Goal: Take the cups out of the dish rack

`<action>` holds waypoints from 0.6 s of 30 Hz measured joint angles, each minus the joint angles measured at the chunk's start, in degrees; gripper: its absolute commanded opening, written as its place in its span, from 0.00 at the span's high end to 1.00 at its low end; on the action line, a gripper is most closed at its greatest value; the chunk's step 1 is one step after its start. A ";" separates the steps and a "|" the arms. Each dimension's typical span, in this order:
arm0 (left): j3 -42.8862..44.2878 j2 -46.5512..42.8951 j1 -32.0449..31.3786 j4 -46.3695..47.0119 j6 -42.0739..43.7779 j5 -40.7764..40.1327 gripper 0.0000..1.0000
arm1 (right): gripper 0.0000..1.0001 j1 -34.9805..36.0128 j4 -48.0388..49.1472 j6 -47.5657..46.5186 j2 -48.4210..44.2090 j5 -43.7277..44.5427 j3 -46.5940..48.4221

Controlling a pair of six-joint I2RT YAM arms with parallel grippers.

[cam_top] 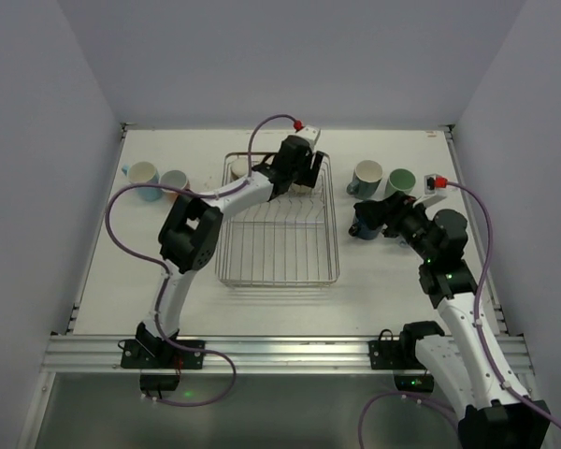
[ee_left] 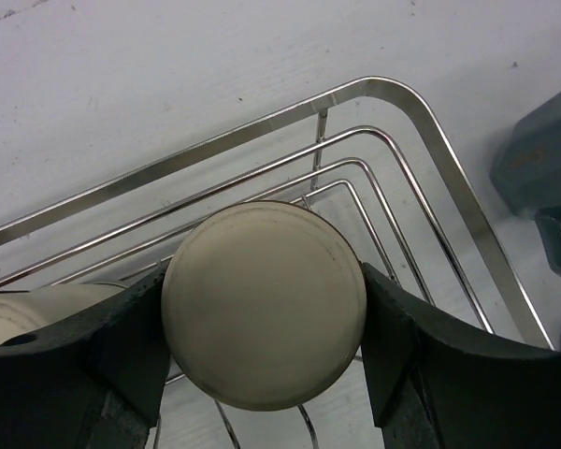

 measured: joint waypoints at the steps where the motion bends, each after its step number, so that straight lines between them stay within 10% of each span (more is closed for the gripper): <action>1: -1.07 -1.01 -0.02 0.33 -0.20 0.44 0.73 | 0.18 0.13 0.04 0.09 0.24 -0.39 0.00; 8: -12.41 -16.79 0.09 7.80 -4.63 6.80 0.80 | 0.09 1.31 4.87 3.10 3.28 -4.96 -0.04; 18: -36.26 -44.52 -0.02 28.44 -19.21 16.90 0.85 | 0.23 4.90 17.64 10.62 10.86 -11.96 -1.25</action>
